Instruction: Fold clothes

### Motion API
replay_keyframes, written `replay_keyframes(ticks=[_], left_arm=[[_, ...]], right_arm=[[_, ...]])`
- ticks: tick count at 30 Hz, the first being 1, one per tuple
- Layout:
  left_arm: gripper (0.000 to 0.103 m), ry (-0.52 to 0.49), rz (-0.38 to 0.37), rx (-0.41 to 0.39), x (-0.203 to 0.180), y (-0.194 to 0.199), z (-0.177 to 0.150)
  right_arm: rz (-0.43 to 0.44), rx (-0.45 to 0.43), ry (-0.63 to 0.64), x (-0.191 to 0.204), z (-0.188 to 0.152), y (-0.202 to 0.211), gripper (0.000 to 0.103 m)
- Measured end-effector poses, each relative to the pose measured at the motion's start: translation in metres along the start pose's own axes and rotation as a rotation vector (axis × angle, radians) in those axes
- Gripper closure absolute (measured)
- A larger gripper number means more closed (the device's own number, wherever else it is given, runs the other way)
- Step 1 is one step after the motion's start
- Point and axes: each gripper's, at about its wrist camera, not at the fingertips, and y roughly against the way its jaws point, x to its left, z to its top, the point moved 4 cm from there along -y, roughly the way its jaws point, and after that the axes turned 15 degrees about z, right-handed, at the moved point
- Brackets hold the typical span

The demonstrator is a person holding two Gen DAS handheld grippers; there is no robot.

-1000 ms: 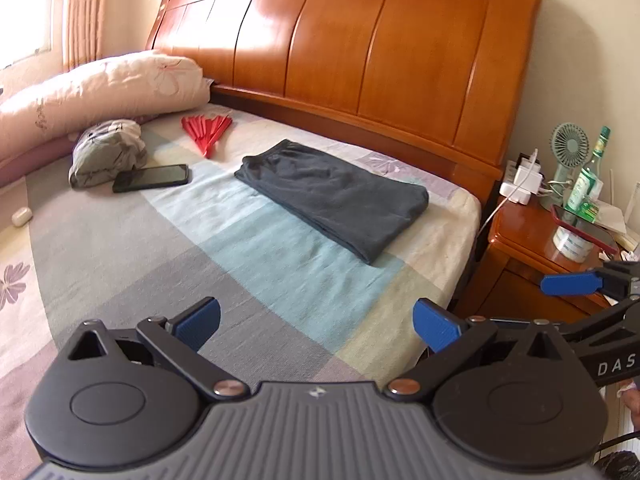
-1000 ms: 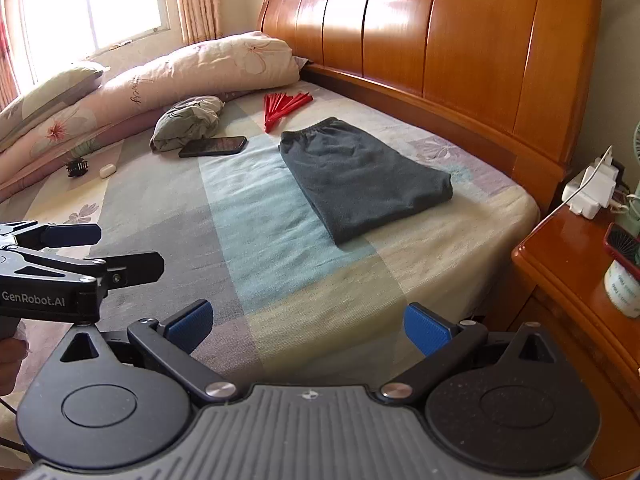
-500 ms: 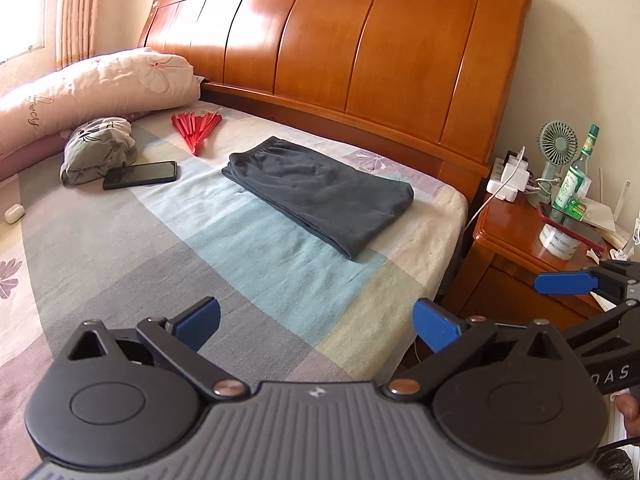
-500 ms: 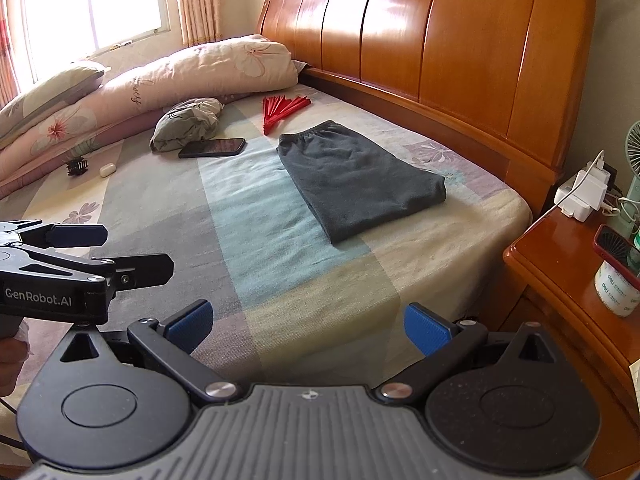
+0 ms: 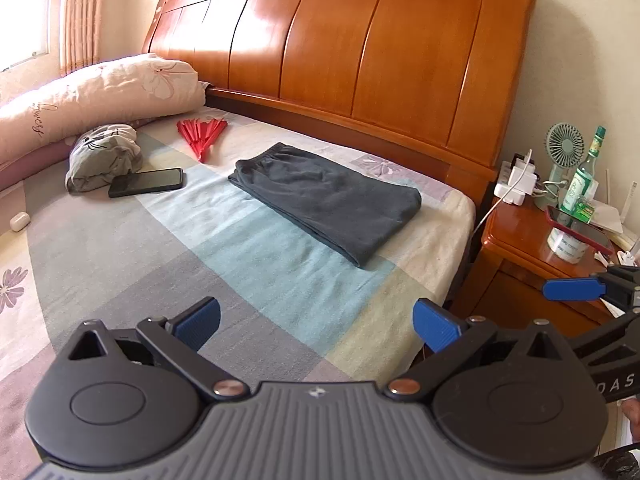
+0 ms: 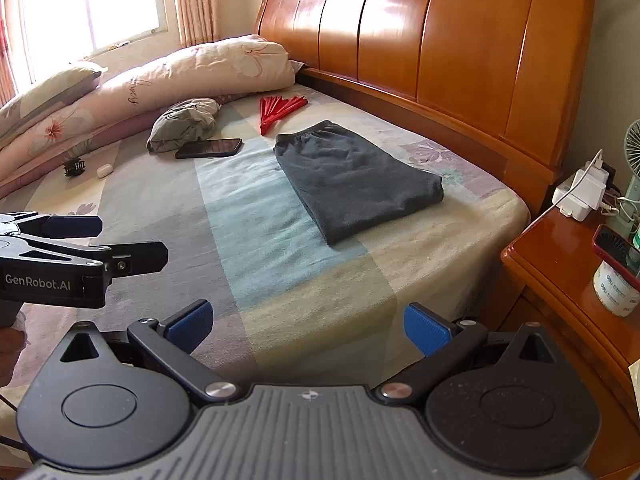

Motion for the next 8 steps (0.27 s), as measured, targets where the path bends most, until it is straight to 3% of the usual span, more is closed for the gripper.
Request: replay_keyframes(ticks=[8], left_arm=[[0.001,-0.005,0.002,-0.005,0.0008,-0.0002,0.0011]], right_arm=[[-0.004,0.001,0.000,-0.0003,-0.0008,-0.0003,0.000]])
